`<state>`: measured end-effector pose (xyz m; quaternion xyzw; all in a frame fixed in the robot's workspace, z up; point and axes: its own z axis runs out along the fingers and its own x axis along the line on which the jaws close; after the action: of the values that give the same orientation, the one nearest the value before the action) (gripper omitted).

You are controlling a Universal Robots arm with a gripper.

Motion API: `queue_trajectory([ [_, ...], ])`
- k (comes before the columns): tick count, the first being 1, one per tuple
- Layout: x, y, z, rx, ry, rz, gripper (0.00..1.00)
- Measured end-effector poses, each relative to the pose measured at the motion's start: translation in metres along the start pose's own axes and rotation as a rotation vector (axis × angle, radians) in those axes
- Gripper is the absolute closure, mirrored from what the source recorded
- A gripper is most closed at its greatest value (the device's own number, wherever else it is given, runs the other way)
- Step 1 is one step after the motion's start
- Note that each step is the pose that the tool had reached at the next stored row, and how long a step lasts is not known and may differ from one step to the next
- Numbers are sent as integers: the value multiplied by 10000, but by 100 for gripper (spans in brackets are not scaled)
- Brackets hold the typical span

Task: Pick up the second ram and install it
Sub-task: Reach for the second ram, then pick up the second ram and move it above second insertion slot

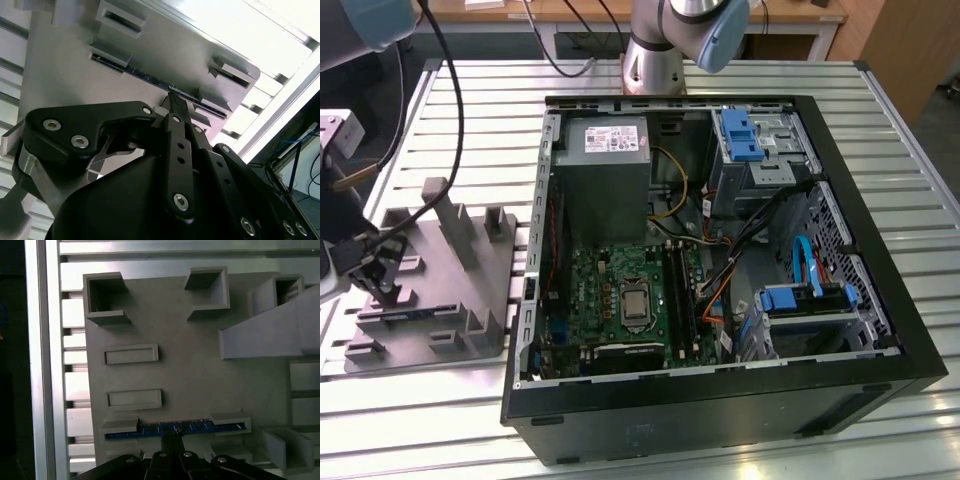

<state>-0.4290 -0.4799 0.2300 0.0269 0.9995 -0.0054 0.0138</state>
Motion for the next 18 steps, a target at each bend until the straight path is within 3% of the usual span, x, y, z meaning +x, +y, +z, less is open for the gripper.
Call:
queue_trajectory([
  [3, -22, 3, 37, 79, -4, -77, 90],
  [8, -60, 11, 79, 83, -2, -109, 90],
  [18, -63, 11, 81, 84, -2, -114, 90],
])
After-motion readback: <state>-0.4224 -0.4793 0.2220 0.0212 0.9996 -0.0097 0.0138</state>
